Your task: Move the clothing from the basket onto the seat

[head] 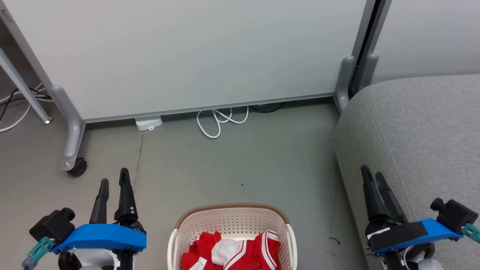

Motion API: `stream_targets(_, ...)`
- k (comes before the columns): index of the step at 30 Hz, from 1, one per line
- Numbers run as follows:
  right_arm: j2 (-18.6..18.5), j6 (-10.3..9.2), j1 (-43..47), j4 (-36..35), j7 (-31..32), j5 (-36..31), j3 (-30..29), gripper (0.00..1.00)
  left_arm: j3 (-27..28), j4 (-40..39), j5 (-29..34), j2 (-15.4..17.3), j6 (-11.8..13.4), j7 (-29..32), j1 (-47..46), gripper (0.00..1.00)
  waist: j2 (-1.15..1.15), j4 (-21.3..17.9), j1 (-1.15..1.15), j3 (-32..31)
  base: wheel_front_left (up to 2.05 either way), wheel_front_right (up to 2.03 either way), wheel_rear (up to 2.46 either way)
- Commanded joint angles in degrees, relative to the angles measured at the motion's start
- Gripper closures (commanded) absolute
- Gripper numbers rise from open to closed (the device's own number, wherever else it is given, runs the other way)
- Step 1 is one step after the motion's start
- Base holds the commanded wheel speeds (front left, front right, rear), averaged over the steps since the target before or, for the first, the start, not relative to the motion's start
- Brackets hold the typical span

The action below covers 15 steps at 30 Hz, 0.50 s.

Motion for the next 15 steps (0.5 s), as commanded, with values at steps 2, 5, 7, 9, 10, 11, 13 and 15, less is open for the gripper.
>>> stream_targets(2,-0.4,0.15,-1.5,-0.9,-0.8,-2.6,0.5,0.0,-0.6,-0.6,2.6,0.8,0.5,-0.8,-1.5,0.0,0.0,0.1,0.0,0.0,0.0,0.0,0.0)
stream_targets(5,-0.4,0.15,-1.5,-0.9,-1.3,-4.8,0.8,0.0,-1.2,-0.5,4.7,1.1,0.9,-1.3,-1.6,0.0,0.0,0.1,0.0,0.0,0.0,0.0,0.0)
stream_targets(7,-0.4,0.15,-1.5,-0.9,-1.6,-6.3,1.1,0.0,-1.5,-0.4,6.0,1.2,1.2,-1.6,-1.6,0.0,0.0,0.1,0.0,0.0,0.0,0.0,0.0)
stream_targets(9,-0.4,0.14,-1.6,-1.0,-2.0,-7.7,1.3,0.0,-1.9,-0.4,7.3,1.4,1.4,-2.0,-1.6,0.0,0.0,0.2,0.0,0.1,0.0,0.0,0.0)
stream_targets(10,-0.4,0.14,-1.7,-1.0,-2.1,-8.3,1.4,0.0,-2.1,-0.4,8.0,1.5,1.6,-2.1,-1.6,0.0,0.0,0.2,0.0,0.1,0.0,0.0,0.0)
stream_targets(11,-0.4,0.15,-1.7,-1.0,-2.2,-9.1,1.5,0.0,-2.3,-0.4,8.6,1.5,1.7,-2.2,-1.7,0.0,0.0,0.2,0.0,0.1,0.0,0.0,0.0)
stream_targets(13,-0.4,0.15,-1.7,-1.0,-2.6,-10.5,1.7,0.0,-2.6,-0.5,9.9,1.7,1.8,-2.6,-1.7,0.0,0.0,0.2,0.0,0.2,0.0,0.0,0.0)
stream_targets(15,-0.4,0.15,-1.6,-1.0,-2.9,-11.7,1.9,0.0,-3.0,-0.5,11.1,1.8,2.1,-2.9,-1.8,0.0,0.0,0.2,0.0,0.2,0.0,0.0,0.0)
